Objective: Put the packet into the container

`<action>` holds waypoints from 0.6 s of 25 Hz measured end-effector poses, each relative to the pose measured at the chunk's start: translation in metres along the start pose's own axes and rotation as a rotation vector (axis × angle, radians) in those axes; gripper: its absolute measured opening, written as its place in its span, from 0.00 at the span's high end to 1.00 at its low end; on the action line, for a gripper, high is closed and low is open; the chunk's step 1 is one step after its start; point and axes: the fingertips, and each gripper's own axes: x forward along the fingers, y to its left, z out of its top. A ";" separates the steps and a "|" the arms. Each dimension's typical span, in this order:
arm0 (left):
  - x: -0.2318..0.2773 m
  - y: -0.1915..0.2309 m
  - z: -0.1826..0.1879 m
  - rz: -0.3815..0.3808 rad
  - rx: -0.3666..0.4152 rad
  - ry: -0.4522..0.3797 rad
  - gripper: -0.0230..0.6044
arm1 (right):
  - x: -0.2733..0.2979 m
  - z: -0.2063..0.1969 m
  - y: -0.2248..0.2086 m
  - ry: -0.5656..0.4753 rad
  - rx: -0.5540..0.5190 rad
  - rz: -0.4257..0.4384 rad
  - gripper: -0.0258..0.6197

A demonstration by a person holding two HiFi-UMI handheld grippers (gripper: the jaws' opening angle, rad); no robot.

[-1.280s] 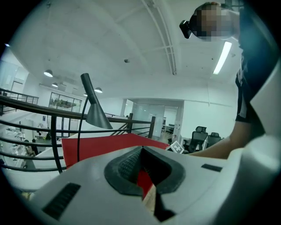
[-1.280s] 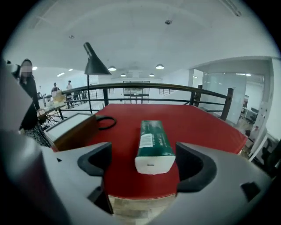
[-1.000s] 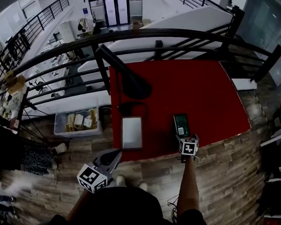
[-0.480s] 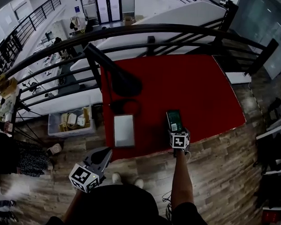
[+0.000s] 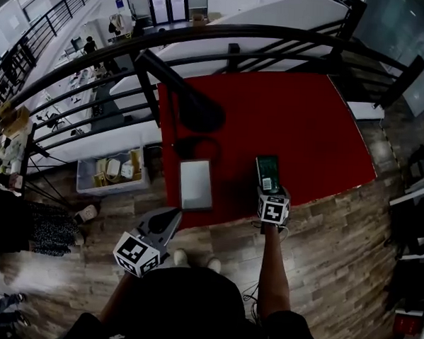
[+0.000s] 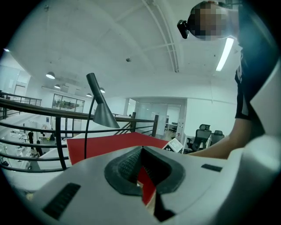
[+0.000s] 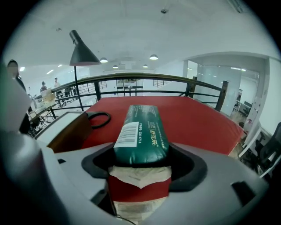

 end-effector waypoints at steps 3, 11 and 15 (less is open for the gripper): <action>-0.003 0.002 0.001 -0.007 -0.004 -0.011 0.95 | -0.022 0.012 0.024 -0.037 0.004 0.019 0.38; -0.011 0.005 0.005 -0.017 -0.007 -0.038 0.95 | -0.059 0.039 0.100 -0.091 -0.001 0.084 0.38; -0.021 0.007 0.004 -0.008 -0.011 -0.041 0.95 | -0.066 0.046 0.150 -0.103 -0.009 0.123 0.38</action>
